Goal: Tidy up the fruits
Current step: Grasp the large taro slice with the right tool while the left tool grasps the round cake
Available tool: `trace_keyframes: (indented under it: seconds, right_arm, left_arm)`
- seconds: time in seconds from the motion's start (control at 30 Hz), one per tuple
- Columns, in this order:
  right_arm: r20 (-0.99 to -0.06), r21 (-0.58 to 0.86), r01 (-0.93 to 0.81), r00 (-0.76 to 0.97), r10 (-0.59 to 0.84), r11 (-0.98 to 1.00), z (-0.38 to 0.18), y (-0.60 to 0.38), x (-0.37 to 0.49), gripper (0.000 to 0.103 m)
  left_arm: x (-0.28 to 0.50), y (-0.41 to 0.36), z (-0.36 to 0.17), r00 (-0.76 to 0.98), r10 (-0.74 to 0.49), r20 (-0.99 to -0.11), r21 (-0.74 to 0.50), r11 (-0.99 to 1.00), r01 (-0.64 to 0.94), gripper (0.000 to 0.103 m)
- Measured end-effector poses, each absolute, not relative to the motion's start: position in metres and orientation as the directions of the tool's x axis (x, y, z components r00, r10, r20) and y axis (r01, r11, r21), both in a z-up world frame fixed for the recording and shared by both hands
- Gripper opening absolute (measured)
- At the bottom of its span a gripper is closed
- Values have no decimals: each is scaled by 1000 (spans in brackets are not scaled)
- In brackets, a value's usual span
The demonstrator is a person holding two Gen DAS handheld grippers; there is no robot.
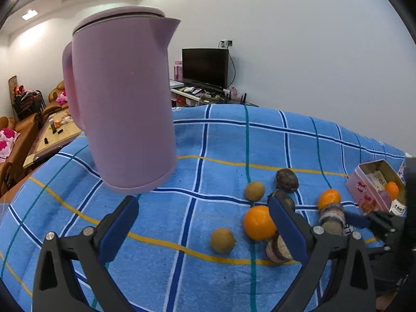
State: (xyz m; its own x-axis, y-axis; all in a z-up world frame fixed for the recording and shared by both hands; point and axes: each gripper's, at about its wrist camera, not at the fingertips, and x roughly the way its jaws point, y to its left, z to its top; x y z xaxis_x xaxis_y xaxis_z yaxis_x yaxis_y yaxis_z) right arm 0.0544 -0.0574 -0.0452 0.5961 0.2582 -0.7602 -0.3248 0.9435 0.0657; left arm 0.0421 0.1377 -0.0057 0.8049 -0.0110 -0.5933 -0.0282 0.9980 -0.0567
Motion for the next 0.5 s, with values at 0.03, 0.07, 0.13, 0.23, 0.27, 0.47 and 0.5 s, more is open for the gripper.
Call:
trace_keyframes:
  seconds: [0.03,0.07,0.13,0.23,0.27,0.47,0.5]
  right_arm:
    - [-773,70,-320,581,254,945,-48,-57,57,60]
    - [-776,79,-318,575,259,945,-50,-58,58,56]
    - [-772,105,-324,570,282,940,-50,-61,58,56]
    - [-768,115,-331,569,295,937,-50,-63,53,56]
    - [-764,117,-331,572,298,936,-49,-64,50,56]
    - [-678,135,-341,653,338,930,-31,-83,16,56]
    - [-660,137,-339,669,341,931,-27,-87,11,56]
  left_arm:
    - [42,138,-5,807,-17,-591,-64,998,-26,102]
    - [41,139,-5,809,-23,-588,-71,997,-24,102]
    - [40,139,-3,811,-42,-583,-91,996,-14,102]
    - [38,138,-2,812,-82,-578,-119,993,16,102]
    - [38,136,-2,811,-96,-577,-124,992,29,102]
    - [30,106,-1,796,-196,-573,-74,979,188,93]
    - [29,99,-3,786,-204,-584,-56,976,211,90]
